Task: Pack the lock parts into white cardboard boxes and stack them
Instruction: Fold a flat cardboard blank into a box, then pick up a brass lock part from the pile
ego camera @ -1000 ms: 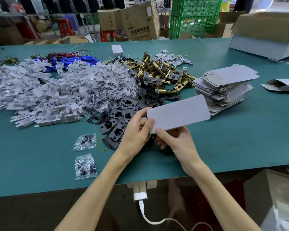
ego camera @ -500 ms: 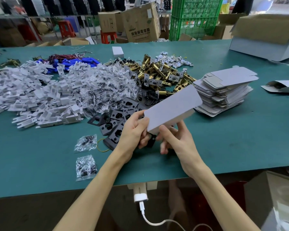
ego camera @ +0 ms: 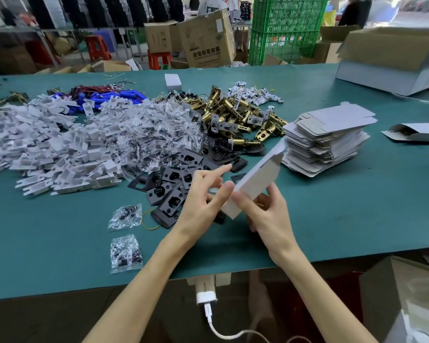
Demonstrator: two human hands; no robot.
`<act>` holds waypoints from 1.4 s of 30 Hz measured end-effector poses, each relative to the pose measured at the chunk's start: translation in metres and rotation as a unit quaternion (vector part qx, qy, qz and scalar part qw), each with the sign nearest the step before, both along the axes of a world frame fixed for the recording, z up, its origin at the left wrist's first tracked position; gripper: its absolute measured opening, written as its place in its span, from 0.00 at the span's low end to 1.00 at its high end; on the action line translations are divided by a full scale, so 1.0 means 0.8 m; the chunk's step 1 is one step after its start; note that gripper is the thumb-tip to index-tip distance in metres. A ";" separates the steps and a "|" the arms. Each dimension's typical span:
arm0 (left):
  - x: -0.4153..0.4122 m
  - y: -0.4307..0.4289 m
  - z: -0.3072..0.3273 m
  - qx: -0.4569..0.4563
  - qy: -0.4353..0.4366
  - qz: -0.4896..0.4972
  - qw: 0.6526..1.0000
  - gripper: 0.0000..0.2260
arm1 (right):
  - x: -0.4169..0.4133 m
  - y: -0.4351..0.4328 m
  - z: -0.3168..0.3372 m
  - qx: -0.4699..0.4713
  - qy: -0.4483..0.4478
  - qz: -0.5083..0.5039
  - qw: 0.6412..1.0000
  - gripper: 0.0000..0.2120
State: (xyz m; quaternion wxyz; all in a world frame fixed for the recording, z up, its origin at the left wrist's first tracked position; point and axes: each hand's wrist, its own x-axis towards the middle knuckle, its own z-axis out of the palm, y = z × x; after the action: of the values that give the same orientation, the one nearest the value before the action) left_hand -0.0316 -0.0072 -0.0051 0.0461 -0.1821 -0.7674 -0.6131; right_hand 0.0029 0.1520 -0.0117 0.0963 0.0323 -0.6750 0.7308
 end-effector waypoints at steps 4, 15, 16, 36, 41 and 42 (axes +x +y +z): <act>0.000 -0.007 0.007 0.052 -0.062 -0.081 0.993 0.43 | 0.002 -0.011 -0.003 0.179 0.005 -0.002 0.984 0.31; -0.024 -0.020 0.003 0.132 -0.143 -0.099 0.976 0.36 | -0.037 -0.006 0.041 0.294 -0.044 0.067 0.952 0.36; -0.028 -0.020 0.002 0.160 -0.159 -0.081 0.971 0.36 | -0.048 -0.001 0.051 0.302 -0.053 0.107 0.946 0.33; -0.027 -0.023 0.009 0.229 -0.274 -0.028 0.934 0.53 | -0.239 0.042 0.027 0.639 -0.045 -0.088 0.763 0.14; -0.026 -0.025 0.008 0.243 -0.261 -0.038 0.933 0.43 | -0.209 0.036 0.048 0.551 0.016 -0.139 0.823 0.12; -0.027 -0.025 0.007 0.249 -0.261 -0.040 0.932 0.39 | -0.204 0.036 0.058 0.511 0.024 -0.141 0.847 0.12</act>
State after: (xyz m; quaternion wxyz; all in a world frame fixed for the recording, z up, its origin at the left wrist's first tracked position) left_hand -0.0531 -0.0274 0.0007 -0.1367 -0.0293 -0.5673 -0.8116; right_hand -0.1599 0.1806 0.0344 0.1843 -0.0011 -0.9479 0.2599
